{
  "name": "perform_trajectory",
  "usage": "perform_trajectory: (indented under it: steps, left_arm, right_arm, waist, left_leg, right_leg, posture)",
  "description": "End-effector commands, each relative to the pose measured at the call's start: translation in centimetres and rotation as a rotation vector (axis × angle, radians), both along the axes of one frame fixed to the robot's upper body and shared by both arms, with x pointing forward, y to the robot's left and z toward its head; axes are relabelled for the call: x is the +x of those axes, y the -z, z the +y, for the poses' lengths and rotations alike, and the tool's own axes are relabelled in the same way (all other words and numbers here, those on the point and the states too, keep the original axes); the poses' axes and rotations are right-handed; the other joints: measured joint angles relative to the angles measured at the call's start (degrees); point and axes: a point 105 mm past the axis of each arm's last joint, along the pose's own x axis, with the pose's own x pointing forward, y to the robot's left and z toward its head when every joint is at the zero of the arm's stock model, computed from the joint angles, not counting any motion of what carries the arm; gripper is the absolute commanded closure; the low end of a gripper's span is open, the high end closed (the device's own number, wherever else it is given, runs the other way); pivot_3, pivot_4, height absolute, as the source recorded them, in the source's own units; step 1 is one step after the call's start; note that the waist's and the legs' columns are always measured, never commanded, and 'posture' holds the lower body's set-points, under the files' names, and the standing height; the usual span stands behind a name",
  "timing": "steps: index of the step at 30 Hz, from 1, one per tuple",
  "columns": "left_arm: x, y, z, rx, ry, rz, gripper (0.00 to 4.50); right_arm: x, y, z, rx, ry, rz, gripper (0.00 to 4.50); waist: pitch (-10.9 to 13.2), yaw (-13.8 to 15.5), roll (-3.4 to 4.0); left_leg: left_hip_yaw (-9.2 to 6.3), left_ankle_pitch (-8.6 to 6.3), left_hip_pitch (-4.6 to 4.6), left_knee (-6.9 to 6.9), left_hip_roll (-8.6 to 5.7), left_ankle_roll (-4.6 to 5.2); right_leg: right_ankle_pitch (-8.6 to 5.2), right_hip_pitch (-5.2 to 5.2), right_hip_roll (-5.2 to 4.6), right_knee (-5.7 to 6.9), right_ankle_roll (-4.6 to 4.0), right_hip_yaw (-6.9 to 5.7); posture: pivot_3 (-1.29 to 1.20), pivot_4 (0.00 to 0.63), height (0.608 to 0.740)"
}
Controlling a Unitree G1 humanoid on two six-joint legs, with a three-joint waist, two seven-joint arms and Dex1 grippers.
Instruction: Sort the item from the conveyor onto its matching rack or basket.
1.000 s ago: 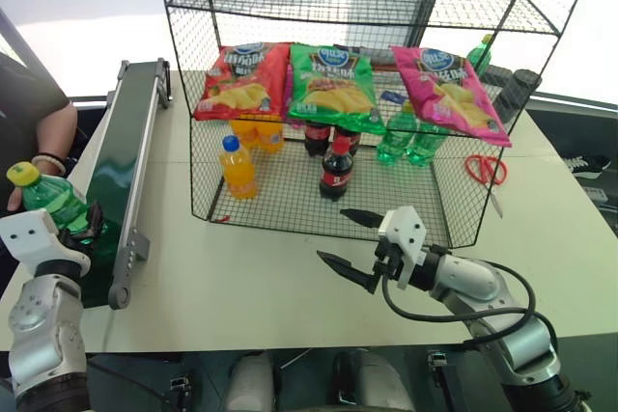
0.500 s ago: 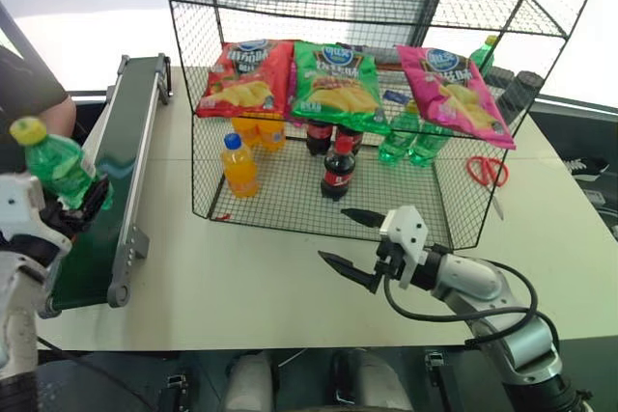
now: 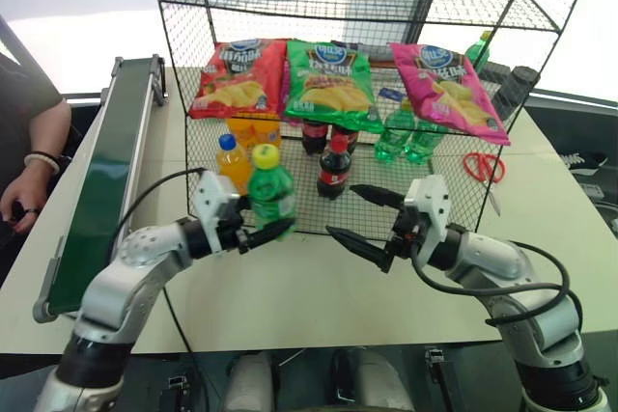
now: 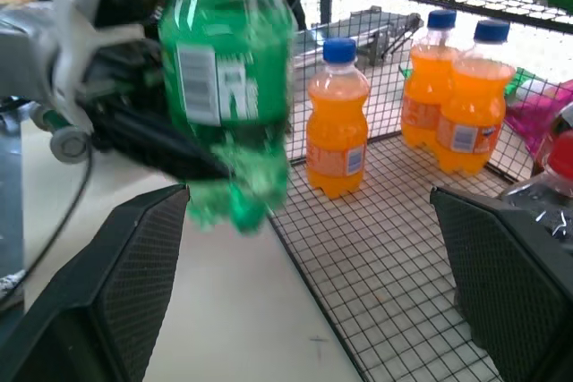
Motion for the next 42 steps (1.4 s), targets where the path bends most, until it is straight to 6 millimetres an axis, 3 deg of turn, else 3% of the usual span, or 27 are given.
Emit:
perform_trajectory:
  steps: [1, 6, 15, 18, 20, 26, 30, 35, 39, 42]
  left_arm:
    - [-0.4, -0.5, -2.9, 0.012, 0.204, -0.069, 1.80]
    - [-0.2, -0.9, -4.9, 0.011, 0.332, -0.102, 1.80]
    - [-0.2, -1.3, -5.9, -0.003, 0.391, -0.121, 1.80]
    - [-0.3, -1.3, -5.9, 0.000, 0.394, -0.125, 1.80]
    - [-0.3, -1.3, -5.9, 0.004, 0.396, -0.125, 1.80]
    - [-0.4, -1.0, -5.9, 0.012, 0.392, -0.120, 1.80]
    - [-0.4, -0.4, -5.6, 0.038, 0.375, -0.111, 0.03]
    - [0.4, 1.4, -3.3, 0.075, 0.258, -0.062, 0.03]
    - [1.6, 3.6, 0.5, 0.119, 0.039, -0.057, 0.03]
    - [2.4, 3.8, 2.1, 0.084, -0.098, -0.060, 0.03]
  right_arm:
    - [-0.7, -1.3, 1.1, 0.032, -0.023, -0.038, 0.00]
    - [-0.7, -1.0, 1.0, 0.035, 0.015, -0.029, 0.00]
    - [-1.1, -0.3, 0.9, 0.059, 0.045, 0.012, 0.00]
    - [-1.3, -0.2, 0.9, 0.068, 0.045, 0.019, 0.83]
    - [-1.5, -0.2, 0.9, 0.073, 0.037, 0.024, 1.61]
    - [-1.4, -0.6, 1.1, 0.096, 0.028, 0.025, 1.64]
    - [-0.9, -1.0, 1.0, 0.110, 0.056, 0.007, 1.64]
    - [0.8, -1.4, -1.4, 0.100, 0.238, -0.065, 1.64]
    - [1.5, -0.4, -5.9, 0.048, 0.464, -0.085, 1.64]
    - [2.1, 1.3, -8.8, 0.007, 0.636, -0.075, 1.64]
  waist:
    - [0.0, 0.2, 0.04]
    - [0.0, 0.4, 0.05]
    - [0.0, 0.4, 0.04]
    - [0.0, 0.4, 0.04]
    - [0.0, 0.3, 0.04]
    - [0.0, 0.4, 0.04]
    - [0.0, 0.3, 0.04]
    - [-0.1, 0.3, 0.10]
    - [-0.1, 0.6, 0.16]
    - [-0.1, 0.5, 0.15]
  left_leg:
    - [0.02, 0.01, -0.01, 0.01, 0.00, 0.00]
    - [0.01, 0.01, -0.07, 0.11, 0.00, 0.00]
    - [-0.03, 0.01, -0.07, 0.16, 0.00, 0.00]
    - [-0.06, 0.01, -0.08, 0.16, 0.00, 0.00]
    - [-0.09, 0.01, -0.07, 0.17, 0.00, 0.00]
    - [-0.11, 0.01, -0.06, 0.21, 0.00, 0.00]
    - [-0.12, 0.01, -0.07, 0.21, 0.00, 0.00]
    - [-0.12, 0.01, -0.04, 0.21, 0.00, 0.00]
    - [-0.09, 0.01, -0.05, 0.21, -0.01, 0.00]
    - [-0.09, 0.01, -0.08, 0.23, -0.02, 0.00]
  right_leg:
    - [0.00, 0.00, 0.03, 0.02, -0.01, -0.03]
    - [0.01, -0.01, 0.00, 0.01, -0.01, 0.01]
    - [0.01, 0.01, -0.01, 0.03, -0.01, 0.00]
    - [0.01, 0.01, -0.01, 0.02, 0.00, 0.00]
    - [0.01, 0.02, -0.01, 0.03, 0.00, 0.01]
    - [0.02, 0.03, -0.01, 0.07, 0.00, 0.01]
    - [0.02, 0.03, -0.01, 0.07, 0.00, 0.01]
    - [0.02, 0.03, 0.00, 0.10, -0.01, 0.02]
    - [0.02, 0.04, -0.07, 0.06, 0.00, 0.03]
    - [0.03, 0.06, -0.10, 0.03, 0.01, -0.01]
  posture:
    - [0.00, 0.150, 0.734]
    - [0.00, 0.150, 0.734]
    - [0.00, 0.150, 0.734]
    - [0.00, 0.150, 0.734]
    - [0.00, 0.150, 0.734]
    - [0.00, 0.150, 0.734]
    - [0.00, 0.150, 0.734]
    - [0.00, 0.150, 0.734]
    - [0.00, 0.150, 0.734]
    - [0.00, 0.150, 0.734]
